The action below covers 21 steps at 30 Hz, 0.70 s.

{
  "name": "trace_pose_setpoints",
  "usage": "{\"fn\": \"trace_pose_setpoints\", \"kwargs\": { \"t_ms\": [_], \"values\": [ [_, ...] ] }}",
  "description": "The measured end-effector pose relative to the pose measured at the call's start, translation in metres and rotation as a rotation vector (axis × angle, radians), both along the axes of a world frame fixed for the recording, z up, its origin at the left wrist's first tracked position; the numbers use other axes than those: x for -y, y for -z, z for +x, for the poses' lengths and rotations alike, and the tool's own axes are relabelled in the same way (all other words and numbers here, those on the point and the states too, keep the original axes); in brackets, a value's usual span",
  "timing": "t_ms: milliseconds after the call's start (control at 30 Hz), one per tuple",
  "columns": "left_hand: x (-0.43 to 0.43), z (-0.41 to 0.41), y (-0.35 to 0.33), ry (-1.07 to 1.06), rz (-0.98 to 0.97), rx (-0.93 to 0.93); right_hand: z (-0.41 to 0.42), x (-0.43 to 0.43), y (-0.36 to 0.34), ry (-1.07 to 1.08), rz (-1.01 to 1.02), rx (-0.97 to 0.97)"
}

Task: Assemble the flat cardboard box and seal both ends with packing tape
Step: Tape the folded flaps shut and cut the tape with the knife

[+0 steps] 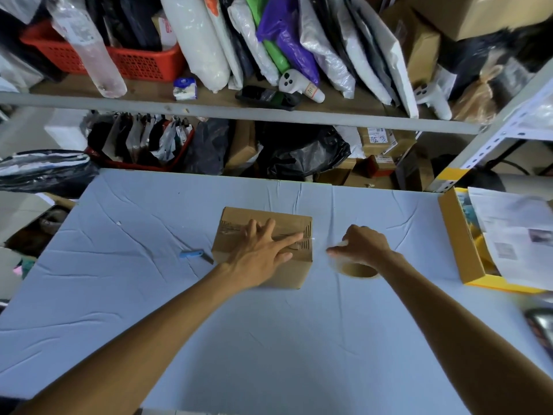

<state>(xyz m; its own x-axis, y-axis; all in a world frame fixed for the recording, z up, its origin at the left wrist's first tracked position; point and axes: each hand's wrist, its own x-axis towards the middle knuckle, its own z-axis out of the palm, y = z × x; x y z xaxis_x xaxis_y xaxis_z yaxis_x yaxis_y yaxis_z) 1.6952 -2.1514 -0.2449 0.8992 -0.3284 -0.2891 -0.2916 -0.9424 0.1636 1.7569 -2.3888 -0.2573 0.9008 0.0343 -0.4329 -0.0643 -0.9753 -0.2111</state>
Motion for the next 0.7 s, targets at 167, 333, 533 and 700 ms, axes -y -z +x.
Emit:
{"fn": "trace_pose_setpoints", "kwargs": {
  "t_ms": [167,333,533,700],
  "values": [
    [0.005,0.007,-0.003,-0.095,-0.104,-0.032,0.0,0.019,0.015,0.051,0.331,-0.061],
    [0.028,0.006,0.01,-0.254,-0.409,0.057,0.002,0.039,0.022,0.04,0.53,-0.083],
    [0.03,0.003,0.023,-0.302,-0.597,0.195,0.003,0.036,0.02,0.114,0.561,-0.09],
    [0.032,0.009,0.024,-0.345,-0.733,0.172,0.001,0.013,0.034,0.197,0.35,-0.191]
  ]
}}
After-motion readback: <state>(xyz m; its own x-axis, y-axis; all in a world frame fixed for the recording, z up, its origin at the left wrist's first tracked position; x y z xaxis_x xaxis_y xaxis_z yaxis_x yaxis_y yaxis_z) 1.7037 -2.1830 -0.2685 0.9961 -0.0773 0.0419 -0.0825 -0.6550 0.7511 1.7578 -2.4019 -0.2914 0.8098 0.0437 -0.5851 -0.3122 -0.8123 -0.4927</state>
